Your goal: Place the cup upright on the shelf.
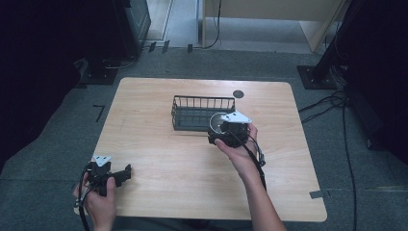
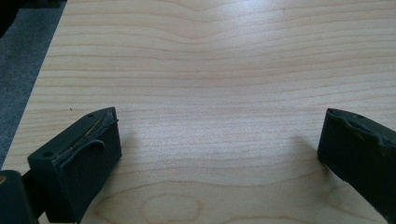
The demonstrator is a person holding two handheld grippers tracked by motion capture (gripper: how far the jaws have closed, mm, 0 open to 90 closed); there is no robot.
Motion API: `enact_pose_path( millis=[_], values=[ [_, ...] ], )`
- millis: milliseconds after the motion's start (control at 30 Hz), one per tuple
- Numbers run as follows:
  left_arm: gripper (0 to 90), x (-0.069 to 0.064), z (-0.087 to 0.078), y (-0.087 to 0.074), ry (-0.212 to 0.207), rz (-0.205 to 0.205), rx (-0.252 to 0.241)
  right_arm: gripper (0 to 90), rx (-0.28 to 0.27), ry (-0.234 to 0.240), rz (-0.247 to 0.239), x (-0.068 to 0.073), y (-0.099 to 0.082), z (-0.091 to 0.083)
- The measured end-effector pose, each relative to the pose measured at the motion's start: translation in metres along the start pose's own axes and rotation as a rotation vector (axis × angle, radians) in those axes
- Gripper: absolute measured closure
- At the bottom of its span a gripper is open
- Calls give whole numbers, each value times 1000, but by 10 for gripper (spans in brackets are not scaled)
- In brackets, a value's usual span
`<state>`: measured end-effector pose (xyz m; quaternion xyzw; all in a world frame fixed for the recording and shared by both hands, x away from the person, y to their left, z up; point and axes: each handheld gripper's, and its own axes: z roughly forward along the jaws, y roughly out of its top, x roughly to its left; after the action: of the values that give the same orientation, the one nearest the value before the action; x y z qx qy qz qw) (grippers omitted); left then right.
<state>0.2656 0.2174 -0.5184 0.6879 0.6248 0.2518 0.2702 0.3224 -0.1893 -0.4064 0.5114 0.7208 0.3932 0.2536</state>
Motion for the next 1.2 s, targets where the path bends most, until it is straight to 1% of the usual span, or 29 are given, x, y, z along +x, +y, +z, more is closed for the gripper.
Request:
enact_pose_path(
  millis=[100, 333, 500, 667, 767, 1000, 1067, 1200],
  values=[
    [0, 0, 0, 0, 0, -1, -1, 183, -3, 1, -2, 0, 7, 2],
    [0, 0, 0, 0, 0, -1, -1, 184, -12, 12, 16, -3, 21, 9],
    [0, 0, 0, 0, 0, -1, 0, 184, -14, 1, 15, -7, 30, 14],
    [0, 0, 0, 0, 0, 0, 0, 184, -19, 1, 26, -12, 36, 18],
    [0, 0, 0, 0, 0, 0, 0, 184, -23, -12, 25, -15, 43, 20],
    [0, 0, 0, 0, 0, -1, 1, 184, -34, -29, 23, -16, 55, 27],
    [0, 0, 0, 0, 0, -1, 0, 184, -43, -38, 20, -16, 62, 34],
    [0, 0, 0, 0, 0, -1, 0, 184, -46, -61, 12, -15, 70, 45]
  ],
)
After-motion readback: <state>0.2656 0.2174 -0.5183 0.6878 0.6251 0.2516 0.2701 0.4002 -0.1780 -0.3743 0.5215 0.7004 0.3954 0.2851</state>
